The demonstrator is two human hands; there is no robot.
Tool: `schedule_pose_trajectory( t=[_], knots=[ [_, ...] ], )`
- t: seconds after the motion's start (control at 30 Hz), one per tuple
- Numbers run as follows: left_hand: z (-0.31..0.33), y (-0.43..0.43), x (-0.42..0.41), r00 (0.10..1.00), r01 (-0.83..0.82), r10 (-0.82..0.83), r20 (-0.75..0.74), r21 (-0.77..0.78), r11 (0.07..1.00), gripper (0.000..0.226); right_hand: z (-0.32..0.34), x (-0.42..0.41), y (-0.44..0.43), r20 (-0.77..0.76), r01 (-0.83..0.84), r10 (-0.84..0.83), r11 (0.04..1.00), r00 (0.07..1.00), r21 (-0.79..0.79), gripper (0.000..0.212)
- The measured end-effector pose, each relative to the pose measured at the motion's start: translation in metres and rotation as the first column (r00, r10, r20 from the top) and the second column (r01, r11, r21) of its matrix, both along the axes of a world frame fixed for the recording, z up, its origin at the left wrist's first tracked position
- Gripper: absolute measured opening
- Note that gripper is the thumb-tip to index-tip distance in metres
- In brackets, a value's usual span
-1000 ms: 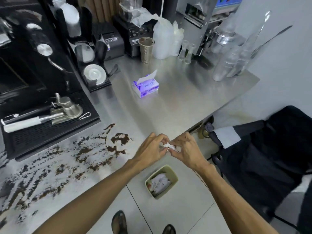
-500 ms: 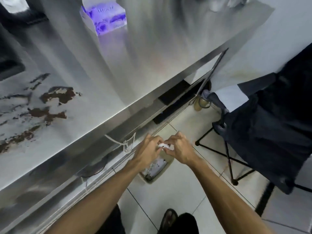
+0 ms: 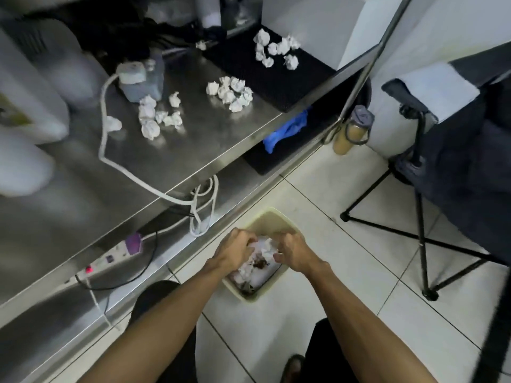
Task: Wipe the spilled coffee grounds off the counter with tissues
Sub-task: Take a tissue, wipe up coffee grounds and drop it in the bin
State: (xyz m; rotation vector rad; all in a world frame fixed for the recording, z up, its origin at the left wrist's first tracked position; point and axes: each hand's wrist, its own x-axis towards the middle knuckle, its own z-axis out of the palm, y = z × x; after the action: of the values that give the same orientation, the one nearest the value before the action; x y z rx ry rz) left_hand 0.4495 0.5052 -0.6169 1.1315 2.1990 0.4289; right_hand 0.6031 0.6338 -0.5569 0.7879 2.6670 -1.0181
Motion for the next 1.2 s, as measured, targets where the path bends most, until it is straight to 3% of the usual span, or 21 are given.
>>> schedule_pose_trajectory(
  t=[0.2,0.4,0.73,1.0,1.2],
  knots=[
    [0.133,-0.006,0.013,0.999,-0.021,0.018,0.041,0.06,0.998,0.01,0.072,0.011,0.001,0.019,0.158,-0.158,0.987,0.987,-0.025,0.035],
    [0.286,-0.008,0.039,0.989,-0.05,0.064,-0.13,0.111,0.993,0.012,0.217,0.02,-0.005,-0.095,0.202,-0.199,0.979,0.975,0.021,0.023],
    [0.509,0.009,0.069,0.97,-0.118,0.181,-0.162,0.337,0.934,0.011,0.451,0.017,0.016,-0.415,0.126,-0.061,0.983,0.908,0.132,0.009],
    [0.605,0.002,0.014,0.904,-0.355,0.427,0.014,0.579,0.734,0.005,0.541,-0.062,0.022,-0.537,0.024,0.071,0.986,0.841,0.168,0.012],
    [0.629,-0.005,-0.102,0.785,-0.541,0.616,0.065,0.558,0.63,0.04,0.574,-0.15,0.019,-0.567,0.042,0.077,0.98,0.82,0.194,0.015]
  ],
)
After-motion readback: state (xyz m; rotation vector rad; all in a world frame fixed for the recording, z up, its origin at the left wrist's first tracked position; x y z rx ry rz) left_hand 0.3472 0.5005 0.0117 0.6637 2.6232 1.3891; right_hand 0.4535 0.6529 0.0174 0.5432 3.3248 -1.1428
